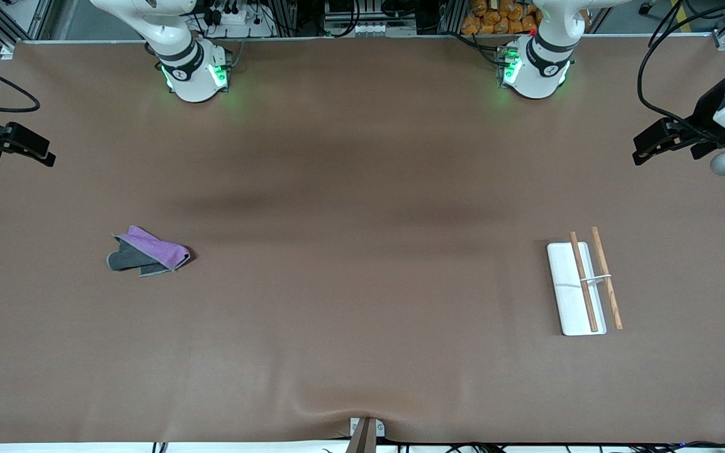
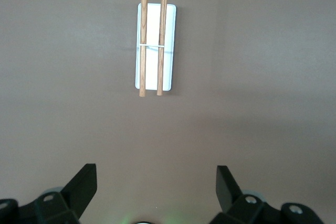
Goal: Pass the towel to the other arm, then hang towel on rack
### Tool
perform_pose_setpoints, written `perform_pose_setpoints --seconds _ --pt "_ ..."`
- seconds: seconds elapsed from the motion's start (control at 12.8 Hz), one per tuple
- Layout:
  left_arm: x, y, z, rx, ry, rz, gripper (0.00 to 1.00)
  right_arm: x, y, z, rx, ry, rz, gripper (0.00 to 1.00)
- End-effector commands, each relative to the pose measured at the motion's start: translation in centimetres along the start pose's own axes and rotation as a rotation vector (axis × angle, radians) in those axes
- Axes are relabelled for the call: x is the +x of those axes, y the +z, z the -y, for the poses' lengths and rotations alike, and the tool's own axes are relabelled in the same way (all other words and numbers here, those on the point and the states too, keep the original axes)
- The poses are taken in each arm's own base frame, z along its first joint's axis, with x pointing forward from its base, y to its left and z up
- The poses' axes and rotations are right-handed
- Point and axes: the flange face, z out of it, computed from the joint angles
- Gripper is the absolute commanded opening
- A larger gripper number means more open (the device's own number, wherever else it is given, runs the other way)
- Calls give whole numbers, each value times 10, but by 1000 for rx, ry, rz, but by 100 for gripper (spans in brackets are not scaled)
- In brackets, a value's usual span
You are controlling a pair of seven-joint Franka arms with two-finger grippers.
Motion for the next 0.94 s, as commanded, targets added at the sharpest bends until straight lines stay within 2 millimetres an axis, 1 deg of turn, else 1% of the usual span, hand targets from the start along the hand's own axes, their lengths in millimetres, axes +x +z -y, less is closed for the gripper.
perform_pose_setpoints --seconds 0.0,0.31,0.47,0.86 --pt "-4 -8 2 17 14 -4 100 -6 -6 -2 -20 -6 -10 100" --pt "-4 -10 0 16 17 -10 100 -6 -6 -3 -20 -4 -5 100" --pt "-4 -16 -3 13 22 -22 100 -6 -5 -3 -20 -4 -4 100" --pt "-2 -10 -4 13 27 -10 100 -1 2 -4 -22 -2 7 100"
